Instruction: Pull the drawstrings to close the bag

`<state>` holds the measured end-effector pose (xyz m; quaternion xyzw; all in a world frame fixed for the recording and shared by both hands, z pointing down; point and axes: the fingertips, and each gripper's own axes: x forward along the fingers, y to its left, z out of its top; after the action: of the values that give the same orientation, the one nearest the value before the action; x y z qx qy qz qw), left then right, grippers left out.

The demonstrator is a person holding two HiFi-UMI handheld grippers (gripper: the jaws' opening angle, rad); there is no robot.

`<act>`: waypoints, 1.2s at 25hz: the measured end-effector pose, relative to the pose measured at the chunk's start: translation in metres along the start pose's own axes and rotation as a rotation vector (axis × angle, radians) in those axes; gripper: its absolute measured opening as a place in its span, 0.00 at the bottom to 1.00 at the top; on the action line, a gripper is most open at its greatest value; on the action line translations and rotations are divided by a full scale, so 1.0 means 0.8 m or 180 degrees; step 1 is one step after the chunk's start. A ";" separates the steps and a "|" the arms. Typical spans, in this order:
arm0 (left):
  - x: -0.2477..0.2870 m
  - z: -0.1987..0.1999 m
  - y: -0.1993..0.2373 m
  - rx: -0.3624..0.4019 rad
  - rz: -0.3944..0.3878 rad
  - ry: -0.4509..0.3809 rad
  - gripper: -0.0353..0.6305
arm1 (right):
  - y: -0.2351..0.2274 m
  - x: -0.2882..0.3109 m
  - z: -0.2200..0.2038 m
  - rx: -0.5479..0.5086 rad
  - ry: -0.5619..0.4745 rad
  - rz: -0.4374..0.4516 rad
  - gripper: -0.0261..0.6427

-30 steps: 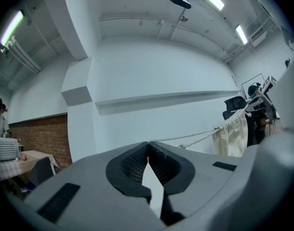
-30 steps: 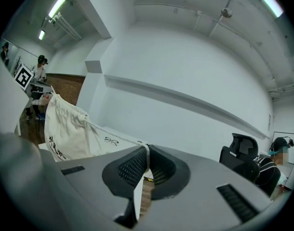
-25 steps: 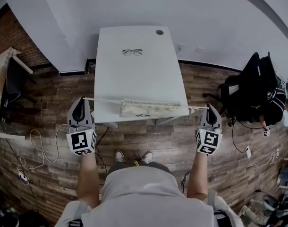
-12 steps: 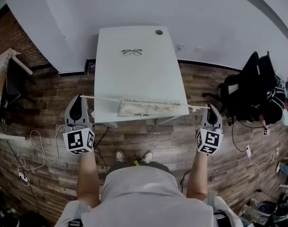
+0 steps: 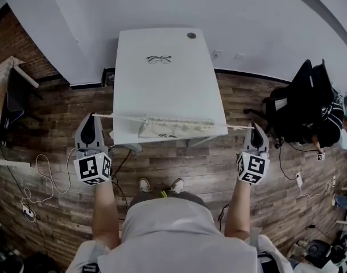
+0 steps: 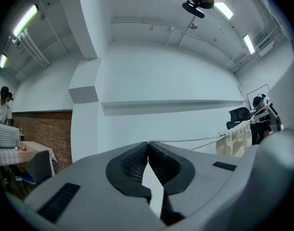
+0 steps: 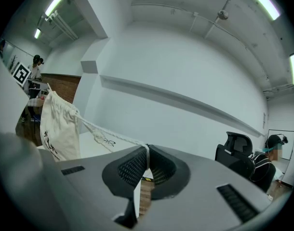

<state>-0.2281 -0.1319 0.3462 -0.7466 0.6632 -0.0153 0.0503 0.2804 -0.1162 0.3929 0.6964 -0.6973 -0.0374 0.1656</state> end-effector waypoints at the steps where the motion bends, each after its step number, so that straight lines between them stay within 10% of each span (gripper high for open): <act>1: -0.002 -0.001 0.001 -0.0002 0.0007 0.0002 0.08 | 0.000 -0.002 0.000 -0.0001 -0.0004 -0.0006 0.09; 30: -0.045 -0.023 0.019 -0.0288 0.0198 0.0076 0.08 | -0.009 -0.031 -0.007 0.0211 -0.0036 0.0039 0.09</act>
<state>-0.2494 -0.0988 0.3647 -0.7269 0.6866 0.0073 0.0090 0.2883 -0.0908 0.3916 0.6970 -0.7033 -0.0171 0.1387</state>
